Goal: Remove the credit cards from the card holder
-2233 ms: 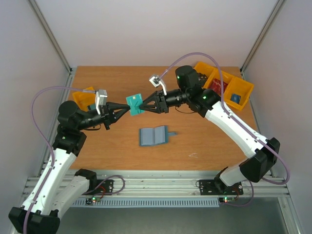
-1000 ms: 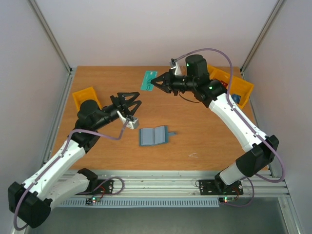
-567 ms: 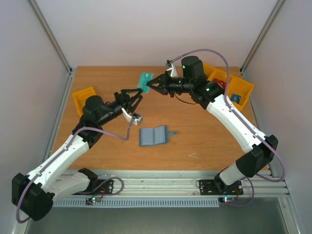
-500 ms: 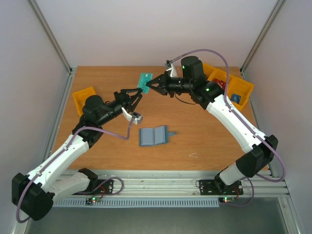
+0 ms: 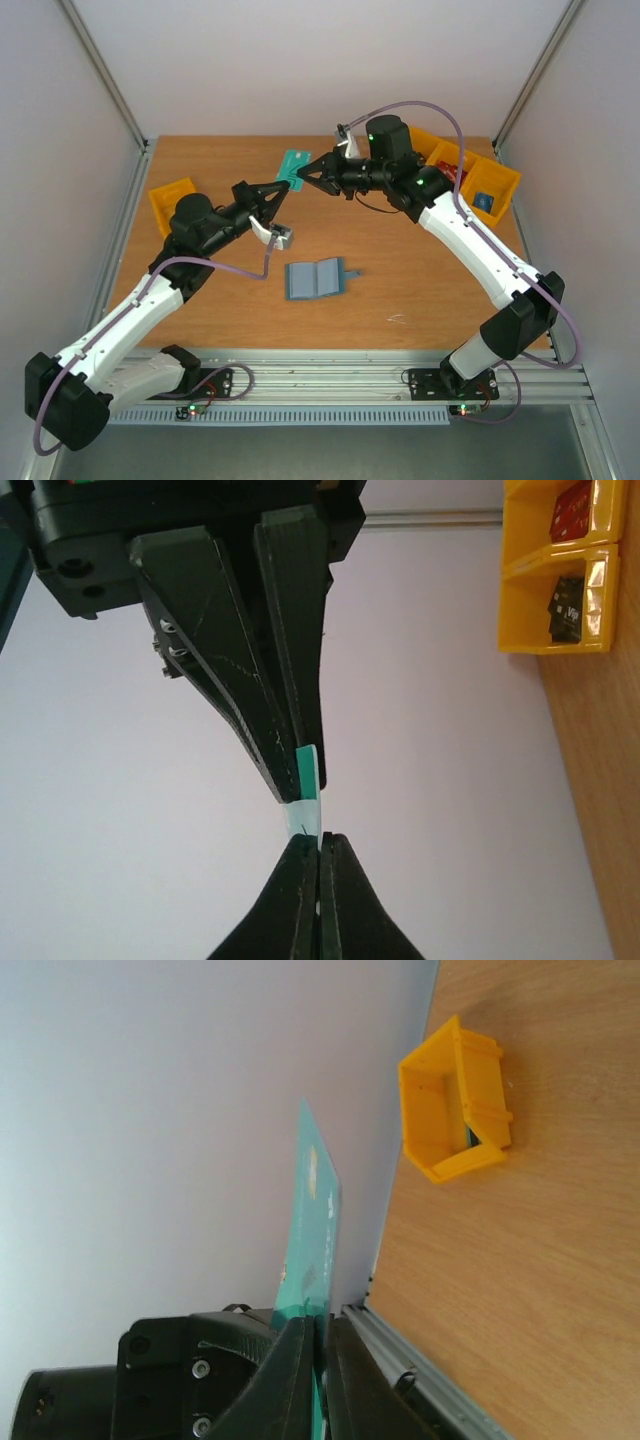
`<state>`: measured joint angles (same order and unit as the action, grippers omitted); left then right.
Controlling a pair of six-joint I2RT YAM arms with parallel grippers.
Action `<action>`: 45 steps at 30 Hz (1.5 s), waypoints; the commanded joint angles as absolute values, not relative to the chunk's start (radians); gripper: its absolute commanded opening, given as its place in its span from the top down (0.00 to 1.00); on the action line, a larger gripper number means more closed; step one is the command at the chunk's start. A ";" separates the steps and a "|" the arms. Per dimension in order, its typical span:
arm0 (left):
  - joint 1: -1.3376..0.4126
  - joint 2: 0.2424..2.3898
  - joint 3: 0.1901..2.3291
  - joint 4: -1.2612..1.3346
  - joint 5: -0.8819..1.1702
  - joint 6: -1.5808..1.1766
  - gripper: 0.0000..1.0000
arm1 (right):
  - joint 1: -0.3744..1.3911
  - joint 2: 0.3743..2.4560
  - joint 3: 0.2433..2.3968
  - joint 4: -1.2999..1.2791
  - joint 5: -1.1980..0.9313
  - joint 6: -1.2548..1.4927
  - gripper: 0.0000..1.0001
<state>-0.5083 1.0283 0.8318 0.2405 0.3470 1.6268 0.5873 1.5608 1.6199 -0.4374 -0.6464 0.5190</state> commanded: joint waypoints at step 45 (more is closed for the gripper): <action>0.277 1.478 0.962 -0.174 0.405 1.370 1.00 | 0.287 1.584 1.732 -0.900 -0.528 -0.121 0.01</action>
<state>0.2481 1.4162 0.9531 -0.3065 0.3317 1.2663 0.2958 1.5391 1.6855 -0.9134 -0.5095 -0.1120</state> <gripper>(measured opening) 0.017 0.985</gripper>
